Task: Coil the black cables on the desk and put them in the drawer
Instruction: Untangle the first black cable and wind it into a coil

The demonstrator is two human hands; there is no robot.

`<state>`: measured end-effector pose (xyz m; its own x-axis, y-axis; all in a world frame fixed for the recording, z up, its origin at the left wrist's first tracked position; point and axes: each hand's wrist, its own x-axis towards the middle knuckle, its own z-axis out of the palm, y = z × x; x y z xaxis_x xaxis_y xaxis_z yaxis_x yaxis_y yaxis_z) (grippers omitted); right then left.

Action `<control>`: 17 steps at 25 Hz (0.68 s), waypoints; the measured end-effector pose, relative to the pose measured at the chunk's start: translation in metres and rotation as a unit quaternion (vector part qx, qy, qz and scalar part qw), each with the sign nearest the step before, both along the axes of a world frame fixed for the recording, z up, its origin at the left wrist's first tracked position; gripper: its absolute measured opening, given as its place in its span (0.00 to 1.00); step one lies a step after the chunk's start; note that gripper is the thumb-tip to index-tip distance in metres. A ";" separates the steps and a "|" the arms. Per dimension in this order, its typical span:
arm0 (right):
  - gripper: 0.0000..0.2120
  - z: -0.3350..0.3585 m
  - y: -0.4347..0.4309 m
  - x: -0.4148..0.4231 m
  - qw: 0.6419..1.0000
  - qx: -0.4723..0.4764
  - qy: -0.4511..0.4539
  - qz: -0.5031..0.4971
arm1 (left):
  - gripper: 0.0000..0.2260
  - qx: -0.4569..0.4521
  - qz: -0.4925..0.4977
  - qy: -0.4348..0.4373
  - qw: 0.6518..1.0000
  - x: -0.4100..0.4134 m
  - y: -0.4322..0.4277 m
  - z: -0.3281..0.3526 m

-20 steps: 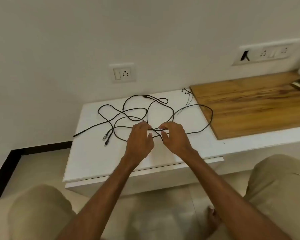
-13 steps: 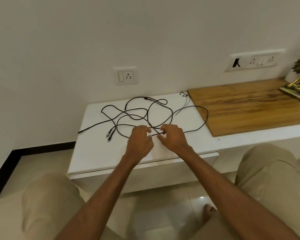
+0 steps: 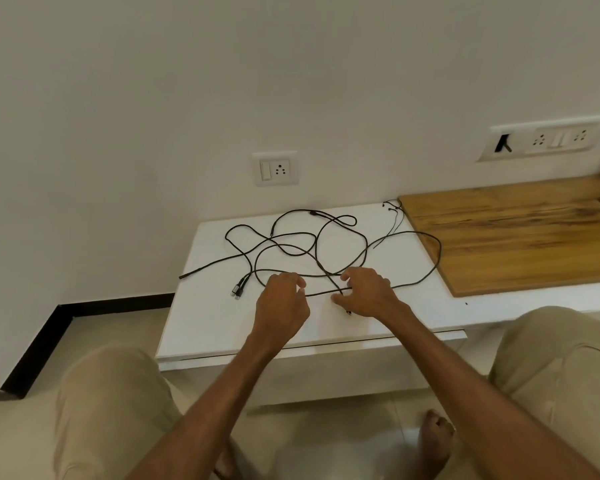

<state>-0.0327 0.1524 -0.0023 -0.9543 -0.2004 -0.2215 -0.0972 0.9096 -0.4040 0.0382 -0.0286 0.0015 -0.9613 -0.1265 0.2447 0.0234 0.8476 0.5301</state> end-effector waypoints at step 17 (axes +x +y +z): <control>0.07 -0.030 -0.027 -0.037 0.988 -0.029 0.149 -0.005 | 0.10 -0.260 -0.020 -0.029 0.965 -0.087 -0.058 -0.040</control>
